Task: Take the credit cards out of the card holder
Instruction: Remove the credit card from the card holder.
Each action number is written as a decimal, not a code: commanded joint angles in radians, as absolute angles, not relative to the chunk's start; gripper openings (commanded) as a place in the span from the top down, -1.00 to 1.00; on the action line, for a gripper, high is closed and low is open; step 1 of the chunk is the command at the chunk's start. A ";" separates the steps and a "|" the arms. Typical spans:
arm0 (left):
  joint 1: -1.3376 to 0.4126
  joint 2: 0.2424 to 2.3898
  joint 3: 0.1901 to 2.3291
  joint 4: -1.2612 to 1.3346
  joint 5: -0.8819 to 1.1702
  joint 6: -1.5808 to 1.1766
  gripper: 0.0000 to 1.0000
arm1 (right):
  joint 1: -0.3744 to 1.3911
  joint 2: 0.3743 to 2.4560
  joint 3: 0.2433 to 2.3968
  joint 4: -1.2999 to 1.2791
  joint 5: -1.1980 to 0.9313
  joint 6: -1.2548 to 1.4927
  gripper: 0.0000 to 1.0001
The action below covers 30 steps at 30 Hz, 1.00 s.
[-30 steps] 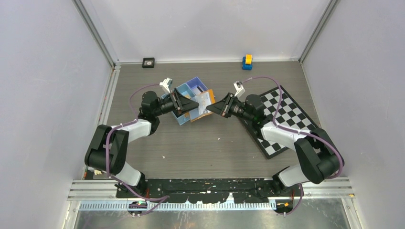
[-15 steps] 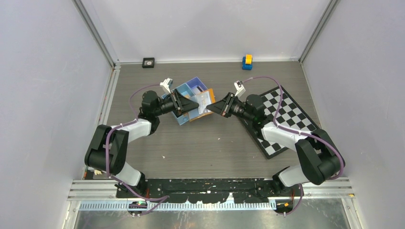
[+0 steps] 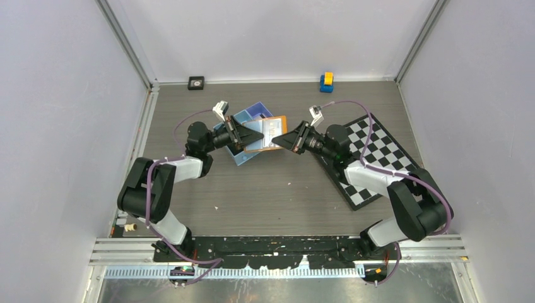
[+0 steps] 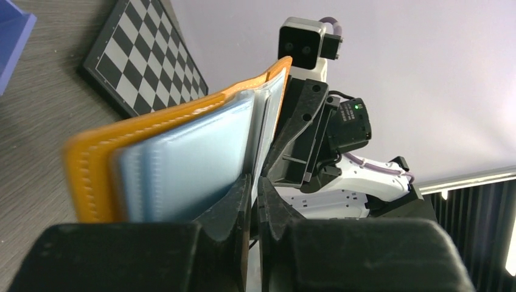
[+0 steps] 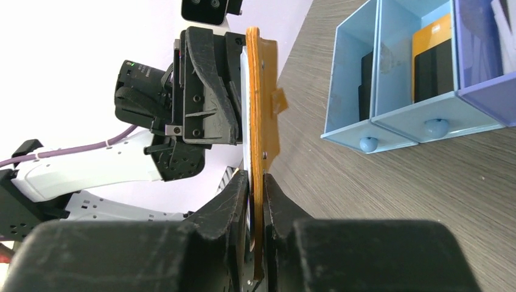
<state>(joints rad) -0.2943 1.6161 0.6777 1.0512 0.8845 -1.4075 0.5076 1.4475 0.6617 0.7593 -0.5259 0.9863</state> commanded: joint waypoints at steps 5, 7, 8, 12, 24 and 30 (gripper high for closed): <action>-0.320 1.629 0.722 1.239 0.944 -1.473 0.93 | 0.486 1.520 0.688 0.896 -0.586 1.072 0.66; -0.323 1.633 0.727 1.224 0.948 -1.471 0.84 | 0.484 1.519 0.689 0.896 -0.588 1.072 0.69; -0.326 1.636 0.730 1.202 0.952 -1.463 0.80 | 0.484 1.516 0.687 0.895 -0.588 1.070 0.71; -0.335 1.637 0.750 1.069 0.962 -1.396 0.74 | 0.484 1.512 0.689 0.898 -0.593 1.069 0.76; -0.344 1.516 0.807 0.522 0.878 -1.059 0.56 | 0.483 1.479 0.685 0.882 -0.594 1.059 0.77; -0.352 1.530 0.790 0.706 0.938 -1.161 0.65 | 0.482 1.487 0.694 0.854 -0.588 1.050 0.75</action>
<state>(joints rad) -0.3218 1.5333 0.7811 0.6159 0.8581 -1.1229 0.4759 1.5059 0.6617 0.8139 -0.5903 1.0645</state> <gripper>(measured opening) 0.194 0.137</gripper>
